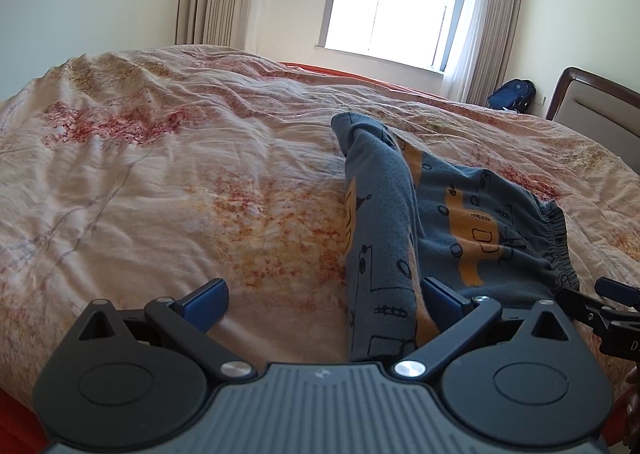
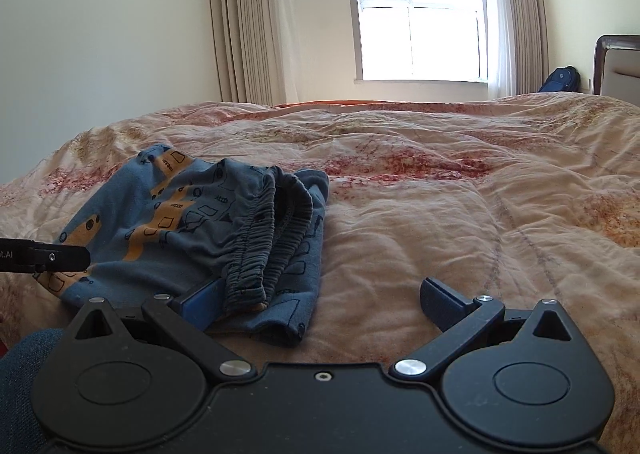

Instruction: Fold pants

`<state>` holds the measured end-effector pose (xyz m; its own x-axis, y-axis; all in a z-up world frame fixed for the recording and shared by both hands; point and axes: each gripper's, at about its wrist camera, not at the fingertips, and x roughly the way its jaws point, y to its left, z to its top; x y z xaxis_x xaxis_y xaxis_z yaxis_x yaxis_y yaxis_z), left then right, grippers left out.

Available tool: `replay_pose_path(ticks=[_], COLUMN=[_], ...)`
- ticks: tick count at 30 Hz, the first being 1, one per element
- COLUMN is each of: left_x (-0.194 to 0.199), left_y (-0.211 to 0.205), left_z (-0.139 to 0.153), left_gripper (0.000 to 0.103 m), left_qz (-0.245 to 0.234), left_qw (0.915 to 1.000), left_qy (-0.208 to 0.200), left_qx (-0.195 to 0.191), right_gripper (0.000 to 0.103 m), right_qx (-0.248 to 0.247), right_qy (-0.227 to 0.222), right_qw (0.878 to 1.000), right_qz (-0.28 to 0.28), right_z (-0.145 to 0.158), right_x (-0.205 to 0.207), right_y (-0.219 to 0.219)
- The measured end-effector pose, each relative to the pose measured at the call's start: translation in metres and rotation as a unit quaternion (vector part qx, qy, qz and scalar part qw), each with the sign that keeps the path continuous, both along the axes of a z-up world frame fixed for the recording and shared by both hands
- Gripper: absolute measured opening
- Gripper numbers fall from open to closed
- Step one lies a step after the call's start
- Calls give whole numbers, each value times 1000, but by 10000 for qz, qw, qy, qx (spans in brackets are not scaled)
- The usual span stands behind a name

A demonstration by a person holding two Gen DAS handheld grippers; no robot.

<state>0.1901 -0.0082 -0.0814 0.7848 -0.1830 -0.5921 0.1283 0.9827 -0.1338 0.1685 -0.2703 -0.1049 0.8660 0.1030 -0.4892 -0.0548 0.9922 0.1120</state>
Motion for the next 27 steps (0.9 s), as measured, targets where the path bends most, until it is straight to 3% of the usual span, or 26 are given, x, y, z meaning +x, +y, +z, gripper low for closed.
replay_pose_path(ticks=[9, 18, 22, 27], left_x=[-1, 26, 53, 65], left_y=[2, -8, -21, -33], left_z=[4, 20, 12, 4], left_gripper=[102, 103, 103, 103], left_qz=[-28, -353, -426, -314], left_qw=[9999, 9985, 9981, 9990], left_qy=[18, -136, 211, 320], left_qx=[-101, -404, -391, -78], right_gripper=[103, 103, 103, 103], right_qx=[28, 756, 1348, 1421], right_qy=[-45, -430, -60, 366], right_qw=[10000, 9953, 9888, 9867], right_qz=[-1, 436, 633, 705], right_z=[-1, 22, 17, 5], right_x=[-3, 10, 49, 89], right_y=[0, -13, -21, -18])
